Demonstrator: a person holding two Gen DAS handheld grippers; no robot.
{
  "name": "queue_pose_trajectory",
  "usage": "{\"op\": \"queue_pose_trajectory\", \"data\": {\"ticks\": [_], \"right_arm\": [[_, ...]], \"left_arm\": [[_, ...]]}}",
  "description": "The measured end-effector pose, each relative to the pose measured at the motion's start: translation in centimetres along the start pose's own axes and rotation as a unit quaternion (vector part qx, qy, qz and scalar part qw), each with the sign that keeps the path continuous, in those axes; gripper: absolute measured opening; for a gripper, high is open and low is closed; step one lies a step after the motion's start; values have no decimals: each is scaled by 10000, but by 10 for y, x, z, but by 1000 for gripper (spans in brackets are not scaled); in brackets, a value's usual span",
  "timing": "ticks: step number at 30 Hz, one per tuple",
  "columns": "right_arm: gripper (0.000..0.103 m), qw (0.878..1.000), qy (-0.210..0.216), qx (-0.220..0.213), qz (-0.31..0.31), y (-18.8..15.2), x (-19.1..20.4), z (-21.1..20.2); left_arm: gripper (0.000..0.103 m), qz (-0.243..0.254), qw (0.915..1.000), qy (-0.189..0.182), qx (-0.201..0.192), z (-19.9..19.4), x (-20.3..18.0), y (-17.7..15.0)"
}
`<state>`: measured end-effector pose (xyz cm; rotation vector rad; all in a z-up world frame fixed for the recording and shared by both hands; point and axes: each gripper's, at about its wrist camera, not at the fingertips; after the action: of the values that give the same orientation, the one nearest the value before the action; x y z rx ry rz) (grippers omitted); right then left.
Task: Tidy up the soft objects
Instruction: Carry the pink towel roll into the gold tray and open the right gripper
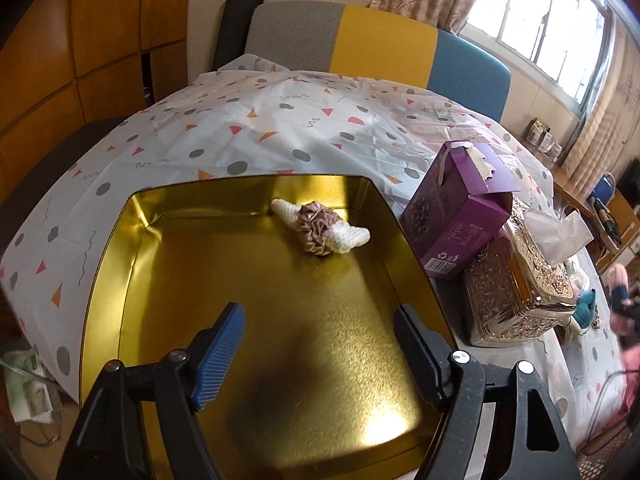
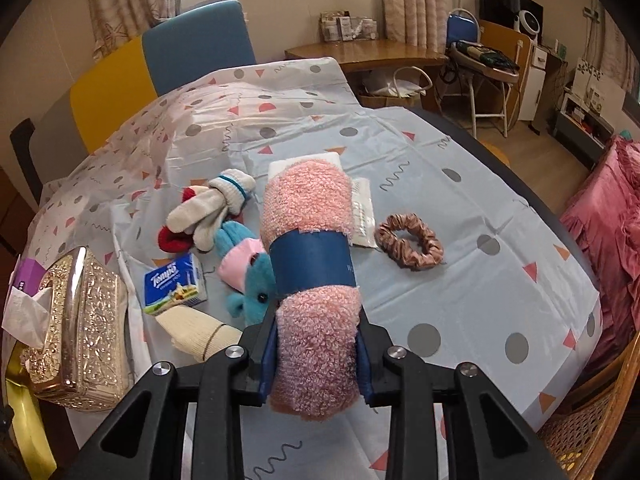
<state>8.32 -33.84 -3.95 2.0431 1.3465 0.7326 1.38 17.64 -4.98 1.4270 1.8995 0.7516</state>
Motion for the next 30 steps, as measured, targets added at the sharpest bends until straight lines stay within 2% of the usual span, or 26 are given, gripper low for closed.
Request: {"op": "queue_pose_trajectory", "data": {"ticks": [9,12,16,19,24,27,30], "right_arm": [[30,9954,751,-239,-541,46,89,-8],[30,9885,1177,-339,-881,58,138,-19],[30,9702,1872,-503,-1456,60,214,-48],[30,9511,2380,-471,-1913,44,269,-70],[30,9147,3082,-186,-2608,-17,343,-99],[30,8964,3259,52,-3004,-61,373,-105],[30,8870,3263,345,-3250,-99,389,-97]], "left_arm": [[77,-54,9998,169,-78,-15,13,-7],[77,-83,9996,222,-118,-19,17,-8],[78,-107,9993,314,-143,-23,22,-9],[80,-165,9989,401,-185,-27,27,-9],[81,-188,9976,614,-262,-33,35,-10],[81,-231,9967,724,-283,-35,41,-11],[81,-264,9959,801,-342,-39,45,-11]]}}
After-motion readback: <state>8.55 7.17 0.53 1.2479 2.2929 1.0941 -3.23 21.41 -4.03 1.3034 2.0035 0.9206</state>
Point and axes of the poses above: each gripper's, at about its wrist camera, not at the fingertips, and z roughly the way its jaws point, x to its left, y to its top, and after that the axes turned 10 degrees about -x, right-handed
